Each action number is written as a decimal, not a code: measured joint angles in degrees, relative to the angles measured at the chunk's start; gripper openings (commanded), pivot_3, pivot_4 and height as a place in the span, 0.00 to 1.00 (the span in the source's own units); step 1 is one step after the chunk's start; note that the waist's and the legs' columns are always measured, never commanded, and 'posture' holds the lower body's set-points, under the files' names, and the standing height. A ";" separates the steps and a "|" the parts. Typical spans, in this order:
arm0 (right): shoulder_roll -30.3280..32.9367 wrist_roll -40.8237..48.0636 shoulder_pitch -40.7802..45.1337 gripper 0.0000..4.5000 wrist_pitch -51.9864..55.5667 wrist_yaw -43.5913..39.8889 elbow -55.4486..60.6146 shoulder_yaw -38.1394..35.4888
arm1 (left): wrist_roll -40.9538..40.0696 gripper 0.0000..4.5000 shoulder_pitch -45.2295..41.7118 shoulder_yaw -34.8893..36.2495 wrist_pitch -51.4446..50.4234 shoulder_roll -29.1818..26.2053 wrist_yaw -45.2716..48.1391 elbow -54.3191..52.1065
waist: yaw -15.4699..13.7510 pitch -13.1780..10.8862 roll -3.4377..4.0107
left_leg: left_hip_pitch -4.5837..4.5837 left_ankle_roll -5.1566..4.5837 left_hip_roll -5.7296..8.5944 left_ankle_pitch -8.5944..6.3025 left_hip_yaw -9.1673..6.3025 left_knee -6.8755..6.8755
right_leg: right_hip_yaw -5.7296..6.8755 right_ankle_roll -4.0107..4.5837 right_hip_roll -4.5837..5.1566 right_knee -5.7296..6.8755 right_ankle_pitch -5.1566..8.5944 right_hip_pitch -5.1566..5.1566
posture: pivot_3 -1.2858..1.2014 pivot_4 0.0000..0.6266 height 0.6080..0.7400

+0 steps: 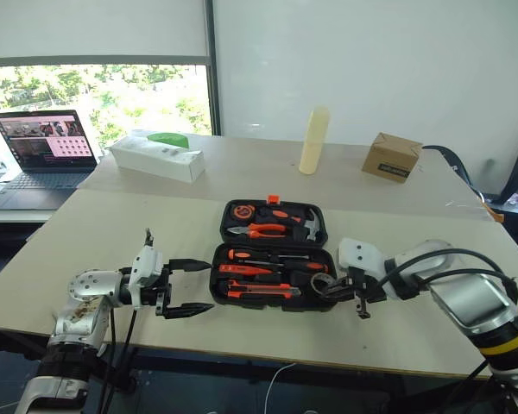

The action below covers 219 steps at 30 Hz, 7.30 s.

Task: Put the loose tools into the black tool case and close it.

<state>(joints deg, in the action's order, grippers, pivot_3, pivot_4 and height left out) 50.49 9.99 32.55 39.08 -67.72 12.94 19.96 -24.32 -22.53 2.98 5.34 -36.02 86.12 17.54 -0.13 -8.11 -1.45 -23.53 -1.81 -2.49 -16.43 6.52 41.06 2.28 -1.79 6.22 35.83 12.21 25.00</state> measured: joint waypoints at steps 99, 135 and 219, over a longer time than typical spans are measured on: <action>-20.75 2.32 26.28 0.21 24.95 27.34 -42.33 -8.09 | 7.04 0.28 -33.62 -3.87 -62.88 5.62 -41.02 19.97 | 1.27 -0.18 -0.13 | -0.17 0.31 0.43 0.38 -0.02 -0.24 | 0.06 -0.08 0.17 0.22 -0.02 0.08 | 0.52 0.24 1.00; -6.32 -22.36 -16.17 0.09 -85.70 33.97 -31.28 -15.74 | 16.99 0.00 7.48 0.22 31.69 -0.11 -26.42 -0.45 | 0.85 -0.20 -0.07 | 0.88 -0.10 0.35 0.12 0.06 -0.37 | -0.09 -0.04 0.32 -0.18 0.01 -0.75 | 0.52 0.24 1.00; -4.96 -0.19 -34.22 0.00 -21.11 17.91 10.14 -19.53 | 12.58 0.00 -18.19 -16.03 -18.02 10.14 -17.27 -3.23 | -0.21 -0.66 -0.88 | 0.29 0.03 -0.29 1.22 -0.27 -0.72 | -0.18 0.77 -0.91 -0.58 -1.13 -0.01 | 0.52 0.24 1.00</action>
<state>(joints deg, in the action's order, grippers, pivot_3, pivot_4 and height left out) 45.53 9.80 -1.68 17.98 -49.82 23.08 0.43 -11.74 -40.72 -13.05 -12.68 -25.89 68.85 14.31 -0.34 -8.77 -2.33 -23.24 -1.78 -2.78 -15.21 6.26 40.35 2.10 -1.02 5.31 35.26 11.08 24.99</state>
